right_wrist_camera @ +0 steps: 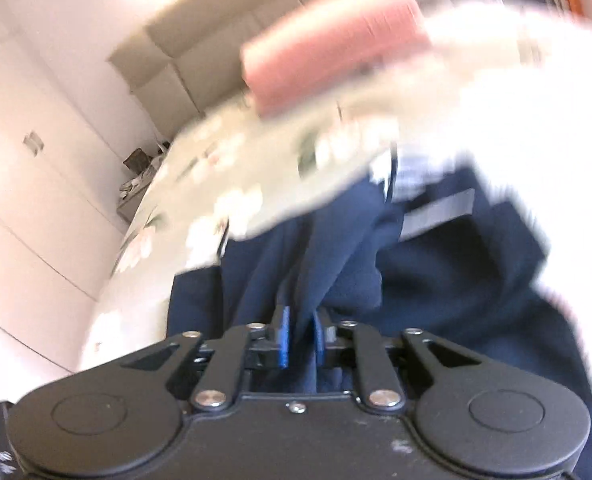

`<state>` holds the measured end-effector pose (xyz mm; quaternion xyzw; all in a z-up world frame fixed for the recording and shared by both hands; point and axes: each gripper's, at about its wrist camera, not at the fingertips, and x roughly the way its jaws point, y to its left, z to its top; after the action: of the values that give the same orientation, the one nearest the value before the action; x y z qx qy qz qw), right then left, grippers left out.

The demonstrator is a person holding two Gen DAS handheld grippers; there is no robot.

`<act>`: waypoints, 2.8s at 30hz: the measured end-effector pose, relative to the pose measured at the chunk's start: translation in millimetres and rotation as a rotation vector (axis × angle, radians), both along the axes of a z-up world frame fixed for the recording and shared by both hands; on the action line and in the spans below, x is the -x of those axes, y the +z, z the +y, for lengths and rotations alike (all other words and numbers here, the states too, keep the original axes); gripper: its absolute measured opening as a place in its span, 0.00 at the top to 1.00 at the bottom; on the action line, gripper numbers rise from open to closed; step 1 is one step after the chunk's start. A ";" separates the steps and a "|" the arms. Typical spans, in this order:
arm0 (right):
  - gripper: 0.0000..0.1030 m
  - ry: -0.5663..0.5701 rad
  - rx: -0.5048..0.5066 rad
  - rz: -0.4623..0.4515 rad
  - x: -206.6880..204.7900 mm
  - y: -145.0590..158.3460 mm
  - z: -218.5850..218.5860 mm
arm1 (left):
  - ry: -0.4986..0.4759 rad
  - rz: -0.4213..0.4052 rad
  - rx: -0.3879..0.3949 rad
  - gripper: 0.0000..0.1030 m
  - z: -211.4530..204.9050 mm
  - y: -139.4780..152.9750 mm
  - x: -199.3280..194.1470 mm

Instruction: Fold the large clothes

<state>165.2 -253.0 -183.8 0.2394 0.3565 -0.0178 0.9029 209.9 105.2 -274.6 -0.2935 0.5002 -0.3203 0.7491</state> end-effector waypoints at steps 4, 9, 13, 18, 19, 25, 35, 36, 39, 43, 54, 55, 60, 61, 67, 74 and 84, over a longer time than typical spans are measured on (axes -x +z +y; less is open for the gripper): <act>0.87 -0.019 0.008 0.214 -1.5 -44.9 -5.1 | 0.024 0.009 -0.091 0.83 -2.8 -9.9 10.4; 0.85 -0.097 -0.051 0.271 7.7 -71.2 -18.7 | -0.067 0.035 -0.256 0.83 2.2 -17.1 35.9; 0.80 -0.006 0.071 0.097 -11.0 -27.8 -1.1 | -0.018 -0.077 -0.257 0.83 15.1 19.2 36.4; 0.48 0.133 0.061 0.091 -76.5 -37.5 20.4 | -0.051 -0.224 -0.201 0.83 -26.8 51.5 -8.4; 0.48 0.150 0.054 0.124 -81.8 -47.2 21.7 | -0.064 -0.235 -0.170 0.83 -37.8 50.4 -19.8; 0.51 0.135 0.104 0.389 -38.6 -107.2 17.5 | -0.222 -0.160 -0.166 0.81 -78.2 10.3 -42.4; 0.33 0.092 0.019 0.318 -9.6 -95.2 -12.0 | -0.058 -0.005 -0.398 0.85 -8.8 -32.7 -18.7; 0.33 0.094 0.049 0.263 -11.4 -84.3 -9.2 | -0.049 -0.018 -0.386 0.85 -4.4 -27.6 -15.9; 0.31 0.122 0.074 0.172 -31.0 -72.4 0.3 | -0.037 -0.067 -0.211 0.84 -3.7 -7.2 -8.5; 0.35 0.167 0.113 0.271 -38.5 -92.6 19.1 | -0.114 -0.087 -0.128 0.75 -34.4 -0.6 0.9; 0.22 0.117 -0.060 0.323 30.6 -74.9 -29.4 | -0.048 0.232 -0.097 0.70 14.1 -39.4 61.4; 0.22 0.124 -0.038 0.327 39.7 -70.7 -31.2 | -0.020 0.256 -0.104 0.70 28.8 -34.8 70.8; 0.22 0.142 -0.008 0.386 105.6 -64.5 -35.1 | 0.109 0.313 -0.118 0.63 76.2 -11.1 114.4; 0.22 0.131 -0.005 0.402 116.8 -63.9 -35.4 | 0.121 0.300 -0.152 0.61 81.8 -5.5 124.5; 0.22 0.037 -0.027 0.513 192.4 -72.6 -56.7 | 0.208 0.320 -0.249 0.46 113.2 7.9 160.3; 0.22 -0.042 -0.053 0.590 236.7 -85.8 -72.5 | 0.240 0.316 -0.306 0.45 131.6 10.4 194.5; 0.22 -0.068 -0.059 0.646 250.0 -107.2 -74.4 | 0.098 0.336 -0.447 0.34 131.5 -0.5 220.5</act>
<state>-84.8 -327.4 -290.9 0.2592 0.6167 -0.1128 0.7347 -10.6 236.7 -275.2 -0.1937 0.6607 -0.1121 0.7166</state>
